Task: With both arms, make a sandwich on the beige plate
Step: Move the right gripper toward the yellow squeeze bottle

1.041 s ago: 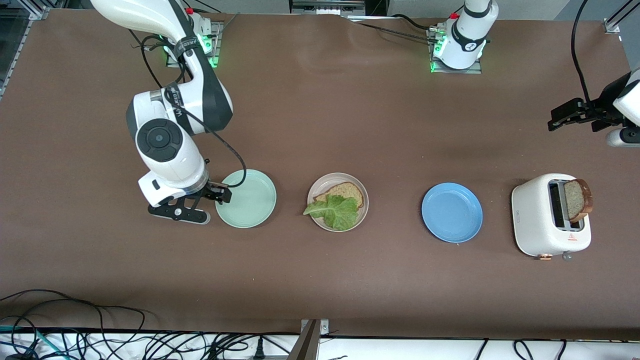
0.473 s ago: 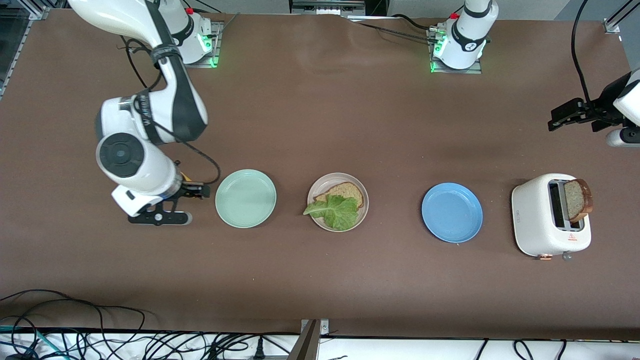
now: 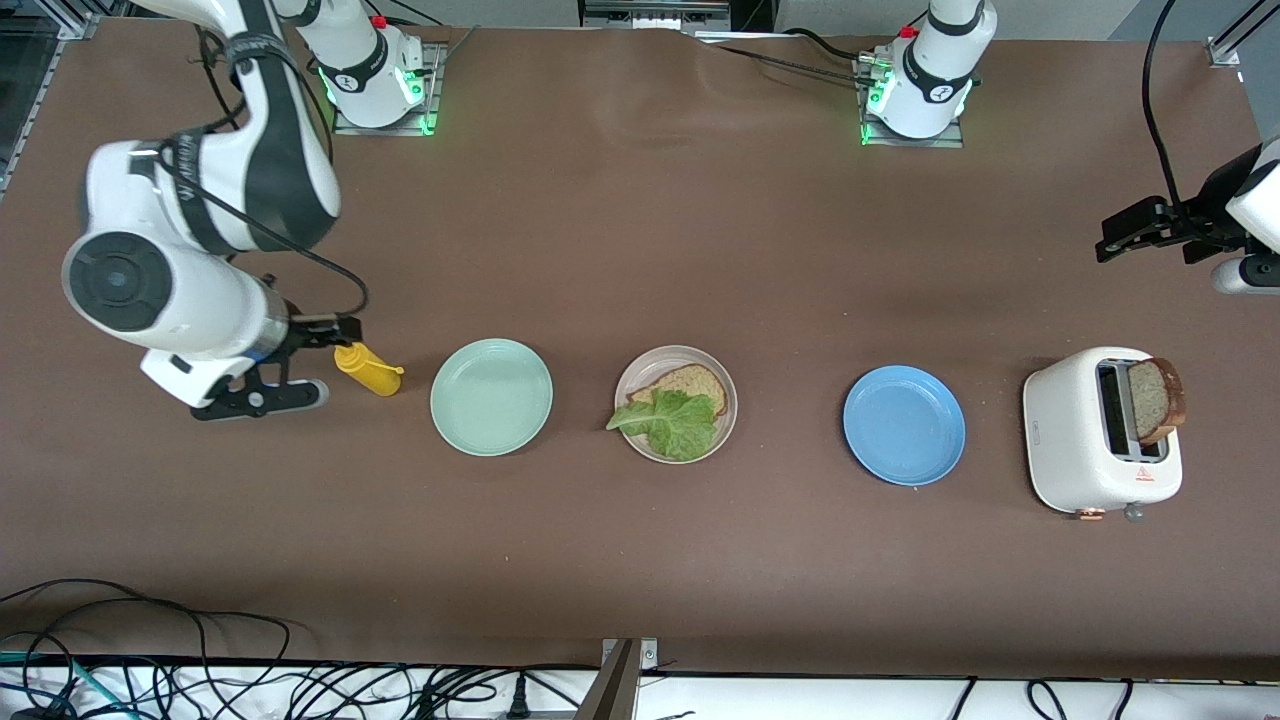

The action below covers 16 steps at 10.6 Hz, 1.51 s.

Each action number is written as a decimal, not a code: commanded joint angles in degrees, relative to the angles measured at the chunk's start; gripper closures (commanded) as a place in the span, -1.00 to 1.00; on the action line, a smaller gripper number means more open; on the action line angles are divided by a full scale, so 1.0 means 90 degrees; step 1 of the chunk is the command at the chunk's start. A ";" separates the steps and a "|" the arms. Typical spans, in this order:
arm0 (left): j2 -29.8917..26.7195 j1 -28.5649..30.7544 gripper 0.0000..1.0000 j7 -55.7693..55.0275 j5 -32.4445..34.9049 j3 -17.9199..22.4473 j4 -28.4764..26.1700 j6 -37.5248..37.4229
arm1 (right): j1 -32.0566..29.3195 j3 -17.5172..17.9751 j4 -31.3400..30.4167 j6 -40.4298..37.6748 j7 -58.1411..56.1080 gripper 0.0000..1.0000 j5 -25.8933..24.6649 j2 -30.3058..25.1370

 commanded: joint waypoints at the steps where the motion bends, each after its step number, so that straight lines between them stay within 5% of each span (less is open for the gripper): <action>1: 0.0060 0.0036 -1.00 -0.0044 -0.0042 -0.0029 0.0136 -0.0025 | -0.0022 -0.0176 -0.0865 0.0084 -0.0743 -1.00 0.0231 -0.0605; 7: 0.0060 0.0036 -1.00 -0.0044 -0.0042 -0.0020 0.0136 -0.0025 | -0.0081 -0.0947 -0.1746 0.0523 -0.3095 -1.00 0.0768 -0.1066; 10: 0.0060 0.0036 -1.00 -0.0044 -0.0042 -0.0020 0.0136 -0.0025 | -0.0411 -0.1348 -0.2088 0.0651 -0.4656 -1.00 0.1577 -0.1027; 16: 0.0060 0.0036 -1.00 -0.0044 -0.0032 -0.0029 0.0136 -0.0025 | -0.2041 -0.1368 -0.2127 -0.0216 -0.8522 -1.00 0.3510 -0.0394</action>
